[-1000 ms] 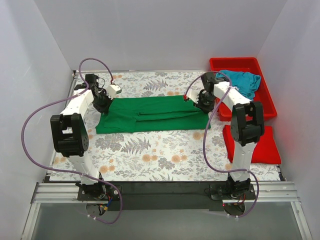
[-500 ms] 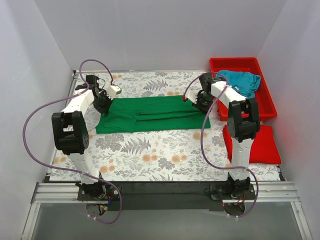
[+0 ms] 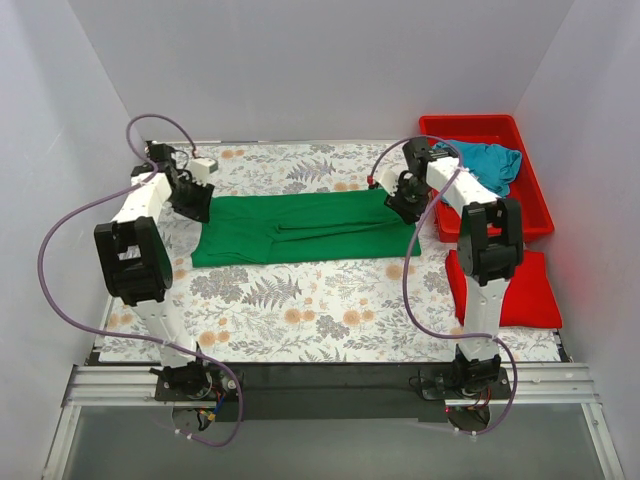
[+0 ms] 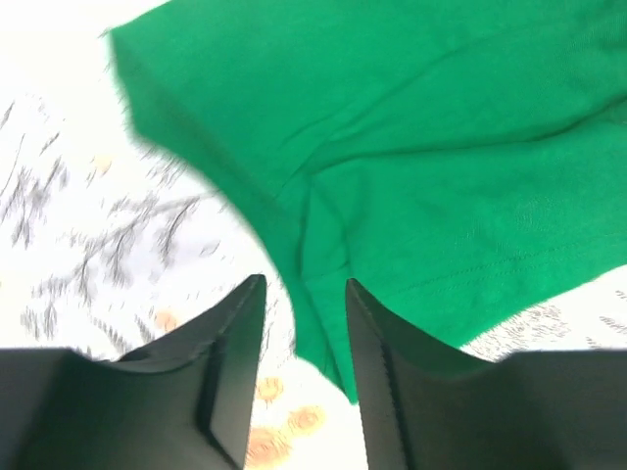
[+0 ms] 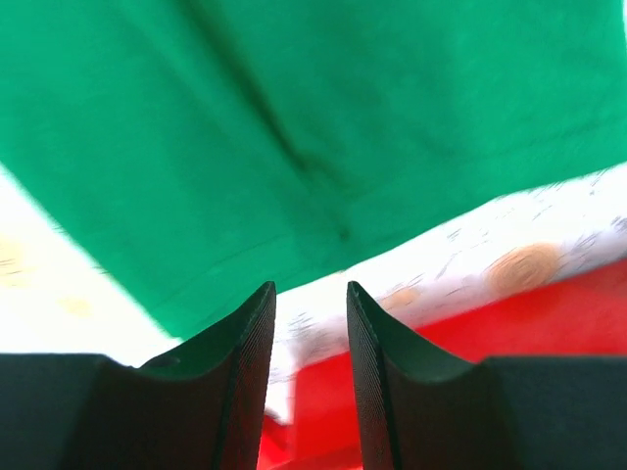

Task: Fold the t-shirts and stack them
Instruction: Fold the tshirt

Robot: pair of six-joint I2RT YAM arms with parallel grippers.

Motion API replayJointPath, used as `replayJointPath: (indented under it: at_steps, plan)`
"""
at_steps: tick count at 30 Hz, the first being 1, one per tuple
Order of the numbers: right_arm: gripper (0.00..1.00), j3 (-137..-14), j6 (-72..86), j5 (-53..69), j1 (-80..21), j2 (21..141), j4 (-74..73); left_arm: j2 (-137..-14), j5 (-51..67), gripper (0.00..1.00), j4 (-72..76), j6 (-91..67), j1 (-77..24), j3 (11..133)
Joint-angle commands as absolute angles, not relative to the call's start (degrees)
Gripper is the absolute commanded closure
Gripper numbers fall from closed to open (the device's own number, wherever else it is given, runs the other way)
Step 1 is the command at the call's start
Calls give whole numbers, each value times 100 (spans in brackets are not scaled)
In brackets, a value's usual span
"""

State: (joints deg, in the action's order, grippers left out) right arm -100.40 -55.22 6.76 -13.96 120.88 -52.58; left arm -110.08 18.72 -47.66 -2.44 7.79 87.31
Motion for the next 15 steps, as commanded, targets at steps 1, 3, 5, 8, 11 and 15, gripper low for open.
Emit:
replayJointPath:
  at_steps: [1, 3, 5, 8, 11, 15]
  plan:
    - [58, -9591, -4782, 1265, -1345, 11303, -5475, -10522, 2609, 62, -5299, -966, 1204, 8843]
    - [58, -9370, -4380, 1501, -1336, 11198, -5511, -10206, 2838, 61, -5283, -1151, 1327, 8518]
    - [58, -9125, -4150, 1564, -1327, 11188, -5502, -9994, 2778, 60, -4976, -1335, 1353, 7886]
    - [59, -8957, -3736, 1582, -1310, 11302, -5467, -9817, 2619, 59, -4711, -1537, 1354, 7340]
    - [59, -8833, -3463, 1600, -1240, 11338, -5300, -9791, 2514, 59, -4474, -1740, 1397, 7006]
    - [59, -8728, -3349, 1459, -1222, 11469, -5054, -9861, 2373, 59, -4236, -1846, 1397, 6820]
